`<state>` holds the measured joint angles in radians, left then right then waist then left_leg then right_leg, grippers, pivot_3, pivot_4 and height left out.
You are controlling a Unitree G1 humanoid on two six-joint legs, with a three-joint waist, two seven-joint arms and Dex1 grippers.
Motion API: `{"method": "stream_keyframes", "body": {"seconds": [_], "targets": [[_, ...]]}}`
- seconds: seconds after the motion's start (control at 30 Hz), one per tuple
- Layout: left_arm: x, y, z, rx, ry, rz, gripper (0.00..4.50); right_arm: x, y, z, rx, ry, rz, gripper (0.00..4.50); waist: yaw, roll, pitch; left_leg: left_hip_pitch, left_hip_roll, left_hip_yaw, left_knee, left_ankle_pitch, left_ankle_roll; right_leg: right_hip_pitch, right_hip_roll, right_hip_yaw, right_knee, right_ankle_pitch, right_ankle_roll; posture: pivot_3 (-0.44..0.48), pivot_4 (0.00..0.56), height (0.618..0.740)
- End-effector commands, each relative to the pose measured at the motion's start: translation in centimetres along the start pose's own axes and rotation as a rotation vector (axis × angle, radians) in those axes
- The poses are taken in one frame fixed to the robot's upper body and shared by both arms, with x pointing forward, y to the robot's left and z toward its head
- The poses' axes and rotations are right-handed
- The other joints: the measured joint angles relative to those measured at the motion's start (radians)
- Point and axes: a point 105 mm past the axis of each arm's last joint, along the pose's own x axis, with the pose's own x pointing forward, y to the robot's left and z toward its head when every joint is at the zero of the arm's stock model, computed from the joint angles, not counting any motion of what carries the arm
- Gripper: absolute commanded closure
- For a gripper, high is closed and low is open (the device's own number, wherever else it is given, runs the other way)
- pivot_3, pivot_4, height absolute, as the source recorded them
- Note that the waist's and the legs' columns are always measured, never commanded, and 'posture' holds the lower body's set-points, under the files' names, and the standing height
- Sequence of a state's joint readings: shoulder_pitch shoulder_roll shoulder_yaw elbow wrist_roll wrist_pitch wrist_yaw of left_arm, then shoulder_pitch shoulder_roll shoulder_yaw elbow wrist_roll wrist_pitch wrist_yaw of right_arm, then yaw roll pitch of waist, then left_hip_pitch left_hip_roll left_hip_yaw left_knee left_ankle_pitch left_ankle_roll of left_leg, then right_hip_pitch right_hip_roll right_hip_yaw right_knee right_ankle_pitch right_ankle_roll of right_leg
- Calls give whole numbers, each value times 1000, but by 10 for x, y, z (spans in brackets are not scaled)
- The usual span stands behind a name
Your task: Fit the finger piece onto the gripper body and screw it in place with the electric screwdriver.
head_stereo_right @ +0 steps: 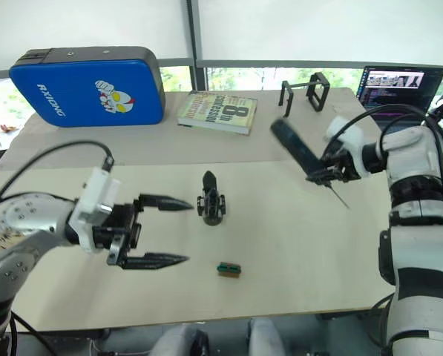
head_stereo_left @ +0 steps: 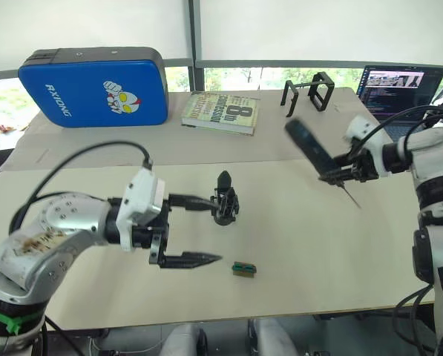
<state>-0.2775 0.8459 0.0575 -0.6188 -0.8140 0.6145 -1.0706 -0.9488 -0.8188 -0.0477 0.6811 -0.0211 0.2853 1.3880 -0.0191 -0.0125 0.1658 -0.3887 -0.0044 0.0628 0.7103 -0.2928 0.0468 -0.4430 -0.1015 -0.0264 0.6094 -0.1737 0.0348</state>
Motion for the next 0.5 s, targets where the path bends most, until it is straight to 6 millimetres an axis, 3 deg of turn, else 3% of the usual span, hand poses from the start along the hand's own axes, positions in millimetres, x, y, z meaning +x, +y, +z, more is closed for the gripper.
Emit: {"method": "stream_keyframes", "body": {"seconds": [0.03,0.13,0.27,0.37,0.5], "targets": [[-2,3,-5,39,-7,42,0,-29,40,51,20,-320,-31,2589,18,0,0,-1,1,0,0,-1,0,-2,1,-1,0,0,0,0,150,740],[0,4,-17,16,-24,54,0,-35,76,56,104,-498,-96,2589,34,0,0,-6,1,0,1,-1,0,-6,1,0,0,0,0,0,150,740],[3,-6,-39,4,1,-7,0,-40,105,50,213,-633,-240,2589,34,0,0,-6,0,1,2,-3,2,-5,1,1,1,0,0,0,150,740],[2,-12,-55,21,42,-67,0,-38,128,46,199,-634,-227,2589,34,0,0,-5,-2,1,4,-7,9,-5,1,2,-1,1,1,0,150,740],[7,-16,-78,23,78,-173,0,-25,165,42,185,-612,-66,2589,29,0,0,5,0,2,4,-6,9,3,4,5,-1,-2,-2,0,150,740]]}}
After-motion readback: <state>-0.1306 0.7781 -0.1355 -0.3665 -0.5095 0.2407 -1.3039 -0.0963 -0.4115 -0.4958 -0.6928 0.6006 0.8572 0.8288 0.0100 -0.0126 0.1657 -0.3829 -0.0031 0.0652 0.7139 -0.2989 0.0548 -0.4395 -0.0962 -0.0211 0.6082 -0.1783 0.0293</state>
